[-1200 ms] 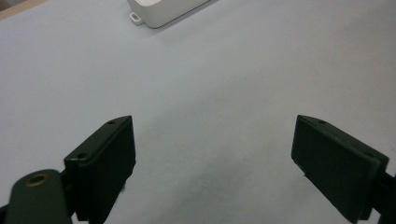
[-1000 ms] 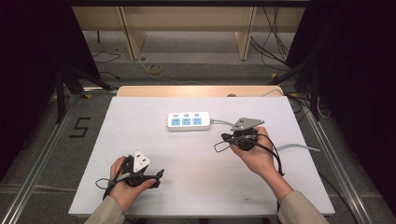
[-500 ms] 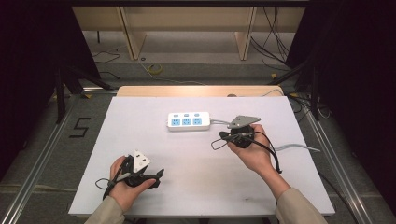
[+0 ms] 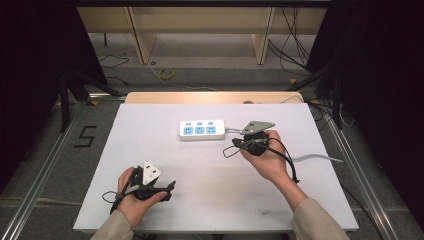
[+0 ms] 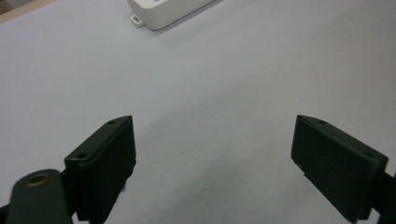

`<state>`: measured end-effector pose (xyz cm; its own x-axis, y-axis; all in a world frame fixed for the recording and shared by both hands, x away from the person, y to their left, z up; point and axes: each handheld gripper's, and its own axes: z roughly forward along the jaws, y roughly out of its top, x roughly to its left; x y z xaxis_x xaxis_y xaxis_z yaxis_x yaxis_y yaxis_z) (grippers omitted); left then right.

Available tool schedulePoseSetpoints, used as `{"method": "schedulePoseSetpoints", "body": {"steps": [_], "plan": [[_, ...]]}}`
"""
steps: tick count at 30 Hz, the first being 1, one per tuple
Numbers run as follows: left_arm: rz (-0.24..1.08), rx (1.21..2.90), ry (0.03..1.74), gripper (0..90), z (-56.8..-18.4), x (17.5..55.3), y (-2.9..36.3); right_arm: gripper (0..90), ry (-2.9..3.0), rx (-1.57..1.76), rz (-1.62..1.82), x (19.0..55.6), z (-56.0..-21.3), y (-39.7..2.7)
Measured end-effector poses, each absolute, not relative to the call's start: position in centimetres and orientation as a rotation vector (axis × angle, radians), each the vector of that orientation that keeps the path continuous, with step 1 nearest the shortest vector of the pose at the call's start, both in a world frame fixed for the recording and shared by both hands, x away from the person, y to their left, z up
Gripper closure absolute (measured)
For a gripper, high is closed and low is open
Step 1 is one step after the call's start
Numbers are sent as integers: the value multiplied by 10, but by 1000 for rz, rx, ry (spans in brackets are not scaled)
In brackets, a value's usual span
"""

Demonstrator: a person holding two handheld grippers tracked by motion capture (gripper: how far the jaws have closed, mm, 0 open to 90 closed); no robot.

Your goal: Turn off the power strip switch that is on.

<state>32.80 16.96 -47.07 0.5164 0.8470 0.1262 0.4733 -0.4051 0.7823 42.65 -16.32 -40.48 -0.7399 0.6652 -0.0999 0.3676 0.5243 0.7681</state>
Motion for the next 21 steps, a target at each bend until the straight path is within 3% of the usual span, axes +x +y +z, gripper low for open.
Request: {"method": "schedulePoseSetpoints", "body": {"steps": [21], "plan": [[679, 2059, 1074, 140, -471, 328, 170, 900, 2389, 833, 1052, 437, -401, -150]]}}
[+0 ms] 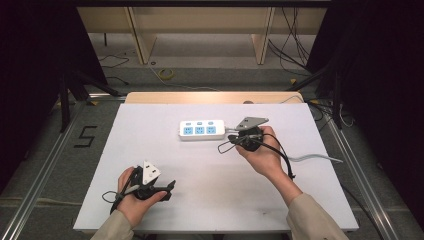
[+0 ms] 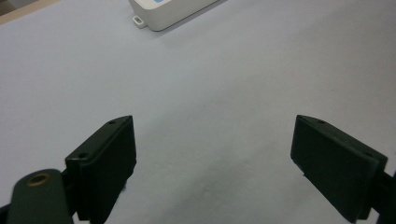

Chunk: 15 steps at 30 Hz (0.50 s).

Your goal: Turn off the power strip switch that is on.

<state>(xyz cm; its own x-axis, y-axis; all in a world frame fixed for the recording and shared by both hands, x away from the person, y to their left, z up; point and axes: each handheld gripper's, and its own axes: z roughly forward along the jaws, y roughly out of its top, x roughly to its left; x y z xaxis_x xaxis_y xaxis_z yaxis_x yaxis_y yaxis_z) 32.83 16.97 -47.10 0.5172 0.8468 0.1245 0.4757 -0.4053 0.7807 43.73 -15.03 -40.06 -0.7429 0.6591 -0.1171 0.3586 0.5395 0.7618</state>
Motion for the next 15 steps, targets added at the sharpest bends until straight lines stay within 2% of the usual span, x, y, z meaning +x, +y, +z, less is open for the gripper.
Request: {"method": "schedulePoseSetpoints", "body": {"steps": [15], "plan": [[678, 2058, 1074, 140, -471, 328, 170, 900, 2387, 829, 1054, 446, -399, -140]]}}
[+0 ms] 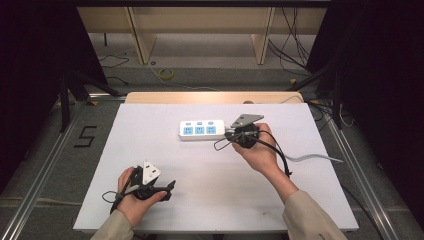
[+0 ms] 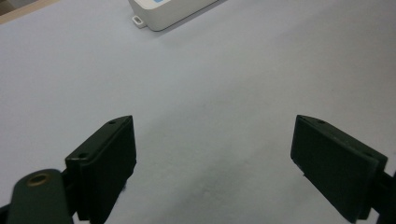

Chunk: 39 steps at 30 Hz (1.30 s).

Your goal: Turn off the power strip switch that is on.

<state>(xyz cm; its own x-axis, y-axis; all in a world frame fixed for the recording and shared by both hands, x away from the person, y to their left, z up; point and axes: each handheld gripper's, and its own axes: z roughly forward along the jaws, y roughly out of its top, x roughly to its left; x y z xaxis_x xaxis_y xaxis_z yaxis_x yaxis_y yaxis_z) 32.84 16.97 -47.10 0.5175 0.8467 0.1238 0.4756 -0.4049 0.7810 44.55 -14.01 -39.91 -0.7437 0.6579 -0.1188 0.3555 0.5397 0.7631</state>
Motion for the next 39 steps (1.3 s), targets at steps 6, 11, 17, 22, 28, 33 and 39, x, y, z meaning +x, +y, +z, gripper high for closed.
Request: {"method": "schedulePoseSetpoints", "body": {"steps": [6, 11, 17, 22, 28, 33, 39], "plan": [[677, 2057, 1073, 140, -471, 328, 170, 900, 2390, 827, 1050, 449, -399, -135], [676, 2057, 1072, 140, -471, 328, 170, 900, 2392, 829, 1044, 452, -400, -132], [675, 2058, 1073, 140, -471, 328, 170, 900, 2401, 835, 1036, 456, -403, -129], [672, 2063, 1071, 140, -471, 328, 169, 900, 2404, 843, 1031, 459, -405, -126], [672, 2062, 1071, 140, -471, 328, 169, 900, 2408, 842, 1029, 461, -405, -121], [671, 2063, 1069, 140, -471, 328, 169, 900, 2408, 838, 1023, 464, -406, -118], [673, 2064, 1068, 140, -471, 328, 169, 900, 2413, 838, 1021, 467, -406, -113]]}}
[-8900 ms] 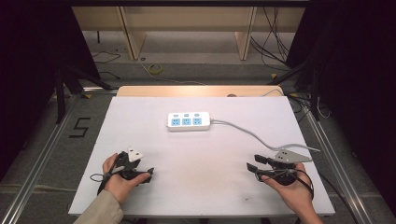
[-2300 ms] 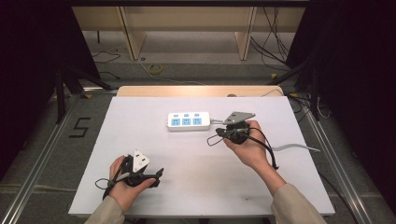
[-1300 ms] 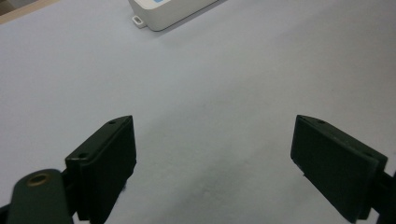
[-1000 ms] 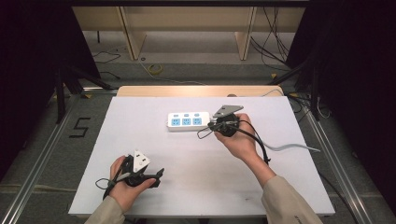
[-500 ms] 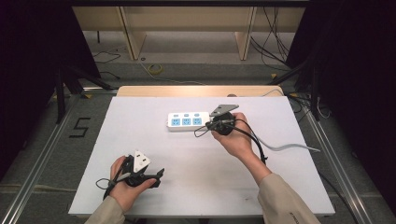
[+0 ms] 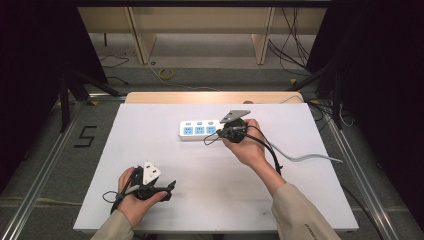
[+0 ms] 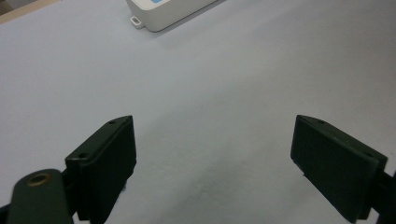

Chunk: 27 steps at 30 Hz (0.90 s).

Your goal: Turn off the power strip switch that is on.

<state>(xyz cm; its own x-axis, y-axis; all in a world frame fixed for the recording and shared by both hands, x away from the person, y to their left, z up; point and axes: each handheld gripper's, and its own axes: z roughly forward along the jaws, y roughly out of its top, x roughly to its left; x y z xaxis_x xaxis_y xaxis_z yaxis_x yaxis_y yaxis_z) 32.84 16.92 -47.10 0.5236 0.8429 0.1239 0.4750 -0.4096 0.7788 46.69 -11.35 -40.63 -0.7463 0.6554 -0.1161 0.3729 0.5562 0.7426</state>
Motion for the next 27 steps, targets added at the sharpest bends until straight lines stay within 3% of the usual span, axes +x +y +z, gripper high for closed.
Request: {"method": "schedulePoseSetpoints", "body": {"steps": [27], "plan": [[671, 2057, 1069, 140, -471, 329, 169, 900, 2420, 854, 1021, 475, -410, -100]]}}
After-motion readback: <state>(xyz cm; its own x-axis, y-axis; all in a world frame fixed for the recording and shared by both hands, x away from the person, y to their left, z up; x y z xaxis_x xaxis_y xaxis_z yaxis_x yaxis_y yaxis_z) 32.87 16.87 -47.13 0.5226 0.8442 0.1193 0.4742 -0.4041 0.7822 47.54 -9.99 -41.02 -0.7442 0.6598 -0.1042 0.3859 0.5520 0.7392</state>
